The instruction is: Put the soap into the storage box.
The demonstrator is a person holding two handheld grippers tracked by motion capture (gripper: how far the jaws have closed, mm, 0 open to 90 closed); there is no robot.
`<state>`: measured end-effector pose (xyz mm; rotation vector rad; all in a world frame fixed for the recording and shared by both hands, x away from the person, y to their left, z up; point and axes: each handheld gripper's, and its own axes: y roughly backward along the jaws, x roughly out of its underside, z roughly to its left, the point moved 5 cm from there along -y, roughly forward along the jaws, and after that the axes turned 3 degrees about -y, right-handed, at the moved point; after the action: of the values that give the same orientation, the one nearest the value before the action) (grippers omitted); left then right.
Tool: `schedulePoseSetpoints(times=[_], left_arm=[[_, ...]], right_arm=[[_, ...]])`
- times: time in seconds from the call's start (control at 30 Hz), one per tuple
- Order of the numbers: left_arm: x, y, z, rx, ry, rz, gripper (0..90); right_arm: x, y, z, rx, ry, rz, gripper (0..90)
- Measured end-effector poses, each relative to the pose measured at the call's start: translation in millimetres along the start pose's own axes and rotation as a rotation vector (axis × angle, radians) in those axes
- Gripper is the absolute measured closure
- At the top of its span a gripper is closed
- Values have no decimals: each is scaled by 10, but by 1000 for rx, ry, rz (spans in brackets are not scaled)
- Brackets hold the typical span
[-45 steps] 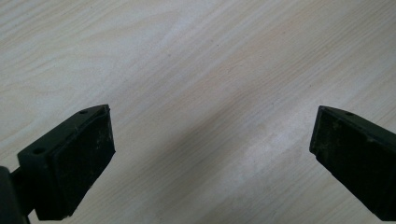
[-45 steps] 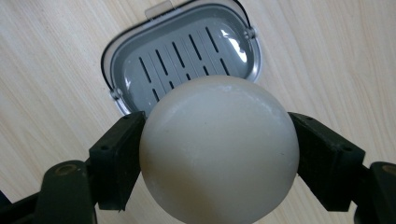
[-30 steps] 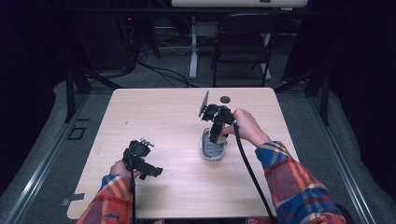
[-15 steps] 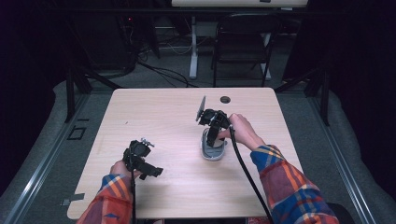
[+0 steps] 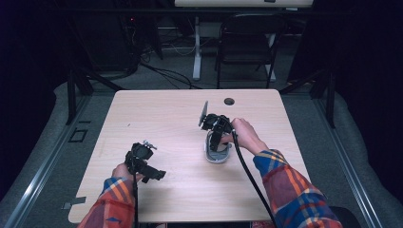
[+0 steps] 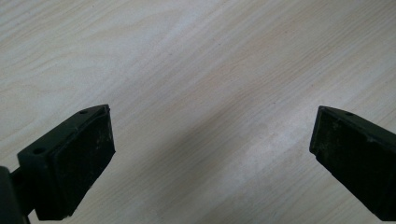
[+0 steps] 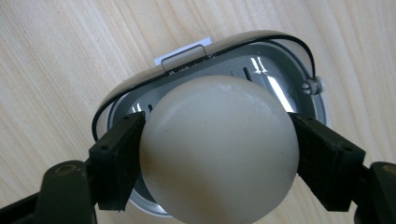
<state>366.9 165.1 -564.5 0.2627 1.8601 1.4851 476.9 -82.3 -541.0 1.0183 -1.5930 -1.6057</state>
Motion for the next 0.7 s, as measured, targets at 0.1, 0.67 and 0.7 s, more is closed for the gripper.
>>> schedulePoseSetpoints(times=[0.1, 0.67, 0.7], left_arm=[[0, 0, -2, 0, 0, 0, 0], [1, -1, -1, 2, 0, 0, 0], [1, -2, -1, 2, 0, 0, 0]], right_arm=[[0, -31, 3, 5, -1, 8, 226], [24, -122, -1, 4, -12, 17, 219], [27, -111, -3, 7, -15, 13, 219]])
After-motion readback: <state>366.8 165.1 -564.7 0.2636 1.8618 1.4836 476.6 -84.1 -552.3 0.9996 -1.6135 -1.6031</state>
